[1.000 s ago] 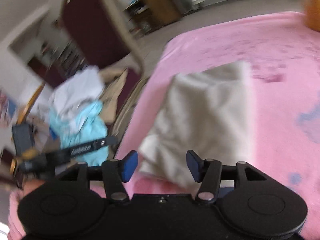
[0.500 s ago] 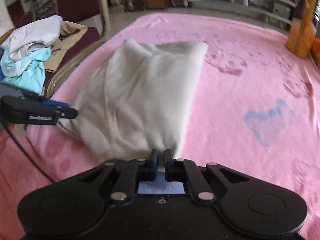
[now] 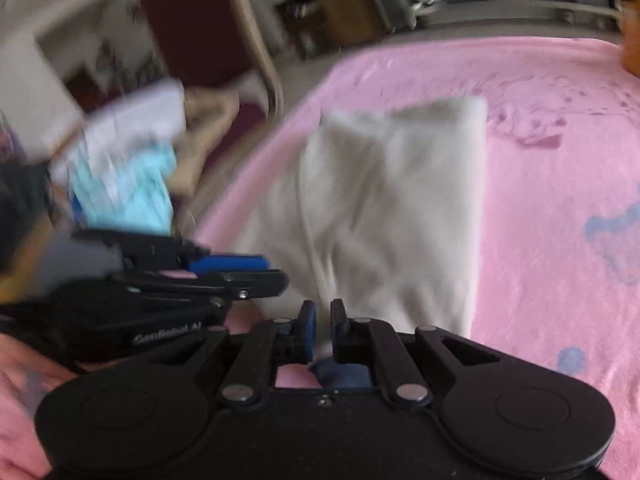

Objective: Fold clothes

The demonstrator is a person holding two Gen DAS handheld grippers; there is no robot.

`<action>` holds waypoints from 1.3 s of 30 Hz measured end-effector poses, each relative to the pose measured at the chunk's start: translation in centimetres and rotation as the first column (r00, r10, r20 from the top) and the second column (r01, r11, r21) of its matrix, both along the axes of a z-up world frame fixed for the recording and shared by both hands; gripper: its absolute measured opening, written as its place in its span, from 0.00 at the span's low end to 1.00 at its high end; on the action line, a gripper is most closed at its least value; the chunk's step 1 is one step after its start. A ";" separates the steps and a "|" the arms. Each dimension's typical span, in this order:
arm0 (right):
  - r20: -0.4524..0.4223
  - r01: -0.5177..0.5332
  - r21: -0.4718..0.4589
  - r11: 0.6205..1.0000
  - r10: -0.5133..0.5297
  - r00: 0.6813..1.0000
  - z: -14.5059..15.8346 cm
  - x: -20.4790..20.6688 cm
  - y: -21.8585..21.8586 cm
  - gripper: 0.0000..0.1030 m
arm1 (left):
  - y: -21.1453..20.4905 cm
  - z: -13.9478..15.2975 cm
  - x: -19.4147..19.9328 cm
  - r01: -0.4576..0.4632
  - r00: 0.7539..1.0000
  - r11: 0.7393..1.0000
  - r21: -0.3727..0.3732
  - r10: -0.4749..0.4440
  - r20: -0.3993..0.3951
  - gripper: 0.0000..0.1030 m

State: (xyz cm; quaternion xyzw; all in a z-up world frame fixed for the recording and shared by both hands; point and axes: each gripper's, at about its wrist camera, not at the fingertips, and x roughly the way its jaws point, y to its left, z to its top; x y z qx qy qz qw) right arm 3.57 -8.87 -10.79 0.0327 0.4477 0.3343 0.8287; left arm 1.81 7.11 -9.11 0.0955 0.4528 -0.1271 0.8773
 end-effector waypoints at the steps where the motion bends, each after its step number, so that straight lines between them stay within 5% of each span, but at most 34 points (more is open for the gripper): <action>1: 0.004 -0.006 -0.026 1.000 0.006 1.000 0.1 -0.3 0.1 0.03 | -0.4 -0.3 -0.5 0.024 1.000 0.999 0.033 -0.024 -0.005 0.17; 7: -0.008 0.055 -0.106 0.993 -0.056 0.998 2.3 -1.0 -1.4 0.06 | 1.3 1.1 -2.3 -0.019 0.999 1.000 0.002 0.019 -0.028 0.18; 12: 0.140 0.113 -0.007 0.994 -0.111 0.984 8.7 0.1 -3.6 0.07 | 4.0 6.5 -1.9 -0.083 0.984 0.984 -0.161 0.107 0.145 0.18; 17: 0.278 0.092 -0.069 0.993 -0.070 0.958 11.7 3.4 -3.4 0.13 | 4.0 7.1 2.4 -0.117 0.970 0.981 -0.155 0.146 0.194 0.20; 21: 0.188 0.116 -0.046 0.992 -0.106 0.977 8.5 8.0 -3.0 0.13 | 3.4 4.6 7.2 -0.153 0.977 0.975 -0.164 0.174 0.125 0.18; 25: 0.019 0.123 0.140 0.982 -0.127 0.992 4.1 12.1 -2.2 0.09 | 3.2 3.2 11.1 -0.144 0.976 0.969 -0.203 0.173 0.135 0.17; 29: -0.155 0.167 0.250 0.954 -0.131 0.979 -0.7 15.9 -1.1 0.09 | 4.4 -0.1 15.0 -0.219 0.972 0.950 -0.224 0.232 0.033 0.14; 31: -0.236 0.203 0.280 0.938 -0.137 0.962 -3.2 17.7 -0.6 0.00 | 5.4 -1.0 16.0 -0.279 0.953 0.934 -0.221 0.297 0.051 0.13; 39: -0.318 0.442 0.459 0.771 -0.322 0.892 -7.8 22.0 -5.5 0.00 | 8.9 -1.8 19.0 -0.477 0.841 0.833 -0.281 0.526 0.131 0.11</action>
